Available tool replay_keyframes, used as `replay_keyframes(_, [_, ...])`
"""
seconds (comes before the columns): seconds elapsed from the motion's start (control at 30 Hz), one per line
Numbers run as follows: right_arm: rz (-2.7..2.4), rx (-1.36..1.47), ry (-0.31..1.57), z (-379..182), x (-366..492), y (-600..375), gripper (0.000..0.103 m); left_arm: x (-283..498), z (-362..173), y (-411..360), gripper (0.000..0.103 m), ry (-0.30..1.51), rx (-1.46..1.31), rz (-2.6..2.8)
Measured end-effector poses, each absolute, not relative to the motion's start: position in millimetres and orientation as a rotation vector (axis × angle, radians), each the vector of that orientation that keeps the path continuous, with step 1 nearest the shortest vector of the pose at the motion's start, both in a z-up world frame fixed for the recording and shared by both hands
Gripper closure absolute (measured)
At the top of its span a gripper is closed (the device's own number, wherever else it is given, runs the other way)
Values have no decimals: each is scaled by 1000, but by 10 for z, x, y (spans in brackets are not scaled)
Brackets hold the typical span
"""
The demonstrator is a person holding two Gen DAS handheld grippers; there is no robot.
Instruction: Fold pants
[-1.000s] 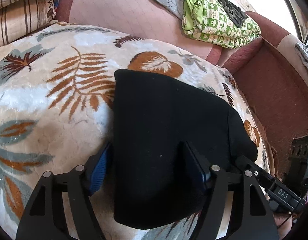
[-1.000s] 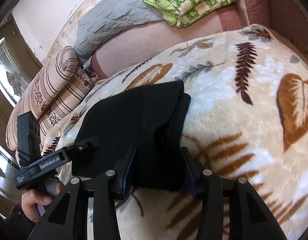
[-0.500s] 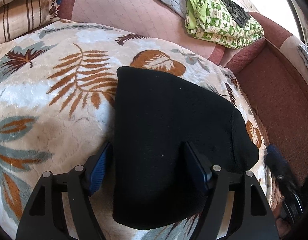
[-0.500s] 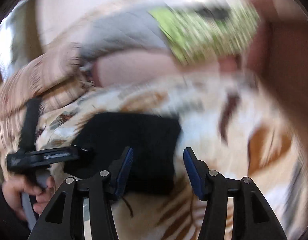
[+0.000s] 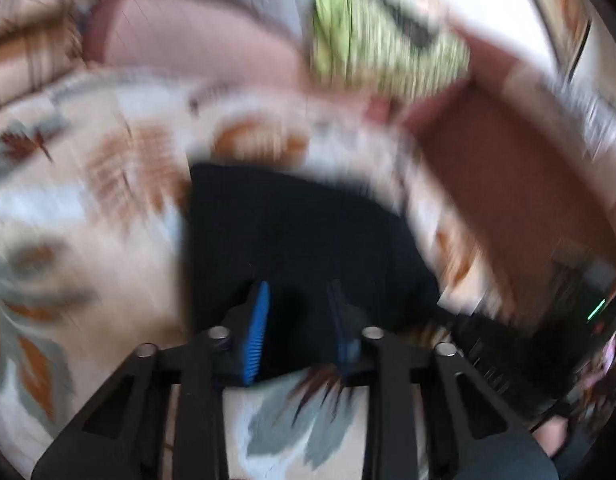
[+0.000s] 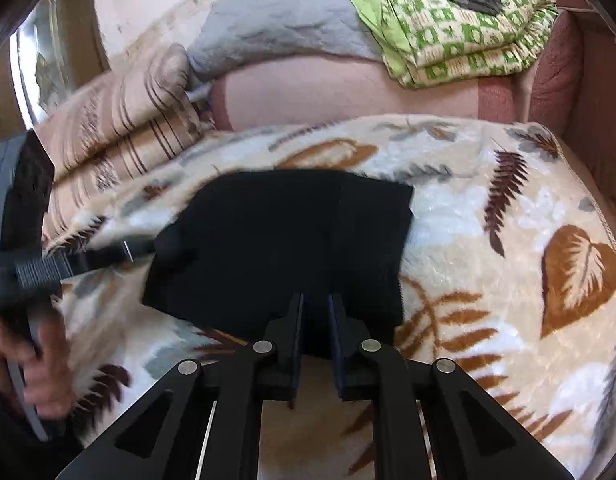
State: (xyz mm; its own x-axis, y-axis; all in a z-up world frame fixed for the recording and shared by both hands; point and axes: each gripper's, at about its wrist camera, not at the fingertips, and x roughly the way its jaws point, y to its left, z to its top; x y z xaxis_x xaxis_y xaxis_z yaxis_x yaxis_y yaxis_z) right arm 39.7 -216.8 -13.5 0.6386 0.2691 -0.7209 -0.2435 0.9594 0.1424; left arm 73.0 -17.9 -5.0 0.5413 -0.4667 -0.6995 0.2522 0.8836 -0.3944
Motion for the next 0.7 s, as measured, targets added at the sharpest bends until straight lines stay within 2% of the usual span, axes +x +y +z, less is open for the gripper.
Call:
replay_keyframes(0.03, [278, 32, 843, -176, 412, -2181, 103, 744, -150, -289, 82, 930, -190, -410])
replay_keyframes(0.1, [269, 37, 850, -233, 420, -2216, 103, 746, -154, -384, 82, 901, -132, -377])
replay_keyframes(0.3, [325, 97, 919, -253, 459, -2298, 103, 791, -188, -212, 81, 935, -275, -428])
replay_keyframes(0.37, [368, 158, 930, -213, 477, -2374, 100, 783, -99, -135, 81, 930, -334, -443])
replay_keyframes(0.47, [363, 243, 749, 68, 459, -2526, 97, 845, 167, -14, 79, 819, -365, -464])
replay_keyframes(0.53, [288, 161, 569, 287, 511, -2494, 92, 959, 314, 20, 60, 737, -360, -464])
replay_keyframes(0.6, [273, 131, 582, 295, 720, -2461, 92, 1124, 357, 12, 49, 692, -339, -461])
replay_keyframes(0.7, [273, 155, 624, 171, 985, -2455, 92, 1383, 193, -18, 49, 755, -338, -451])
